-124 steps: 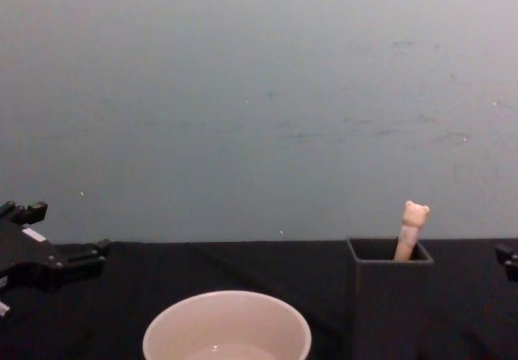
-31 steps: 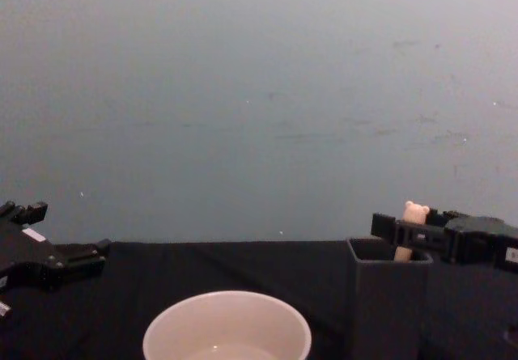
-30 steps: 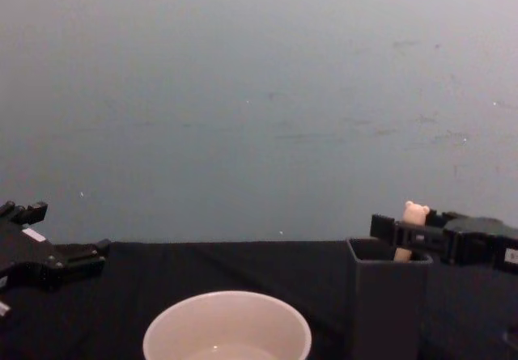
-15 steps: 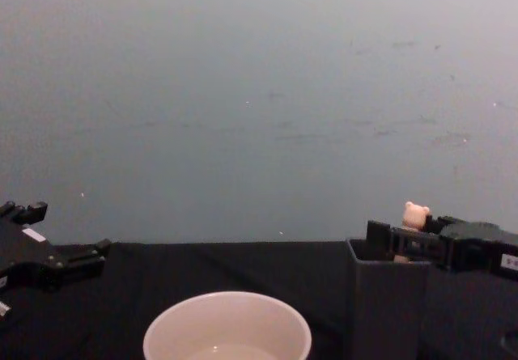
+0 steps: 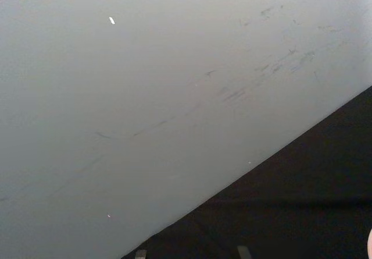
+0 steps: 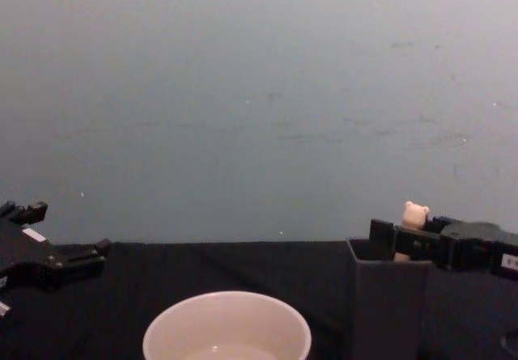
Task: Pick up the stirring spoon with one hand, stir inside the cup, then place it back in its original position.
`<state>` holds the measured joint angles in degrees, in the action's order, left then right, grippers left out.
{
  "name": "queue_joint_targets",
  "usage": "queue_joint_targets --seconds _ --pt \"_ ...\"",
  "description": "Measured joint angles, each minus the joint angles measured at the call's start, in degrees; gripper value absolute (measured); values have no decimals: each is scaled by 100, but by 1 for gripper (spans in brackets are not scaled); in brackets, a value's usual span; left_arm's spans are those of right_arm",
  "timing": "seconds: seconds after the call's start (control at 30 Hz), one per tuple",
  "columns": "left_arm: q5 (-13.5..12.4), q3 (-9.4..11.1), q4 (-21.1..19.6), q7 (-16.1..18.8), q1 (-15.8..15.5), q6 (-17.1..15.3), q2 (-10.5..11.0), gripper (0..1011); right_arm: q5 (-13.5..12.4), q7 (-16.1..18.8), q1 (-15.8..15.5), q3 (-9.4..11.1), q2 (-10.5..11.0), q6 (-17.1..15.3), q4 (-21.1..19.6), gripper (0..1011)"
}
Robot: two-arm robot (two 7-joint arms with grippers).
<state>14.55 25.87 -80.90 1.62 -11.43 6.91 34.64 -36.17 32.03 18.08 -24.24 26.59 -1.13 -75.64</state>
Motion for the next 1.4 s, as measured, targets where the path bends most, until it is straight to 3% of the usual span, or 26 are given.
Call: queue_joint_targets --seconds 0.3,0.53,0.67,1.13,1.4 --pt "0 0 0 0 0 0 0 1001 -4 0 0 3 0 0 0 550" --pt "0 0 0 0 0 0 0 1001 -7 0 -1 3 0 0 0 286" --pt "0 0 0 0 0 0 0 1001 -10 0 0 3 0 0 0 203" --pt "0 0 0 0 0 0 0 1001 -14 3 -4 13 9 1 -22 188" --pt "0 0 0 0 0 0 0 1001 33 66 -31 59 124 117 -320 188"
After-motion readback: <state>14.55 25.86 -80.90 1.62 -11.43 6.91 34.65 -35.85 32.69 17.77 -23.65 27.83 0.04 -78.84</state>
